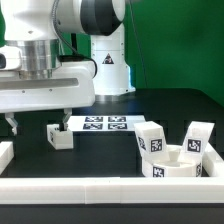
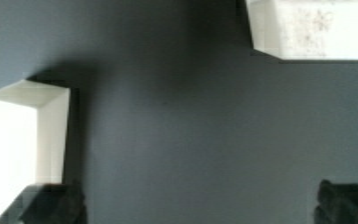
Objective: Assemble stool
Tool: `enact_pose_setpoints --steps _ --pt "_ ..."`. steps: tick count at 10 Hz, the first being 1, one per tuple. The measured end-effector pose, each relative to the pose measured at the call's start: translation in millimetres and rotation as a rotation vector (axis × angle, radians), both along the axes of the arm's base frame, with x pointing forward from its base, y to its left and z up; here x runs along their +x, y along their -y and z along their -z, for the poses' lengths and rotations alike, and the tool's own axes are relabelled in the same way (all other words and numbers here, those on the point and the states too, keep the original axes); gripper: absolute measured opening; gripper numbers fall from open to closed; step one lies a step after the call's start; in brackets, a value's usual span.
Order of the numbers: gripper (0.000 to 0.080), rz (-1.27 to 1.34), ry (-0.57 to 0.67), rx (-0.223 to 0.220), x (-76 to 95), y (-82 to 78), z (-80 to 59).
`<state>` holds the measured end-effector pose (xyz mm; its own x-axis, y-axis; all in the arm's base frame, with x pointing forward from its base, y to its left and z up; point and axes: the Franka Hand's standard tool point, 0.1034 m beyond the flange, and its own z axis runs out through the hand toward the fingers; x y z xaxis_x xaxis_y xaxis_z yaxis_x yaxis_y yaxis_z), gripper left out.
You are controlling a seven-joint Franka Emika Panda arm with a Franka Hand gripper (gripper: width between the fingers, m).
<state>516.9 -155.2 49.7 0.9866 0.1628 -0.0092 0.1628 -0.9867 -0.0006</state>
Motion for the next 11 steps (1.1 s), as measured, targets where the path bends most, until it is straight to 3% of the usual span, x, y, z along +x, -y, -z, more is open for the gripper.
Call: enact_pose_setpoints --steps 2,5,8,10,11 --pt "0.0649 0.015 -0.120 0.028 -3.3 -12.6 1.2" --pt "0.0649 -0.174 -0.167 -0.061 4.5 -36.0 1.3" --pt "0.0649 -0.165 -0.323 -0.040 1.3 -44.5 5.2" --pt "0.0649 -0.162 -0.301 -0.054 5.6 -45.0 7.1" --pt "0.0649 -0.134 -0.248 -0.089 7.3 -45.0 10.1"
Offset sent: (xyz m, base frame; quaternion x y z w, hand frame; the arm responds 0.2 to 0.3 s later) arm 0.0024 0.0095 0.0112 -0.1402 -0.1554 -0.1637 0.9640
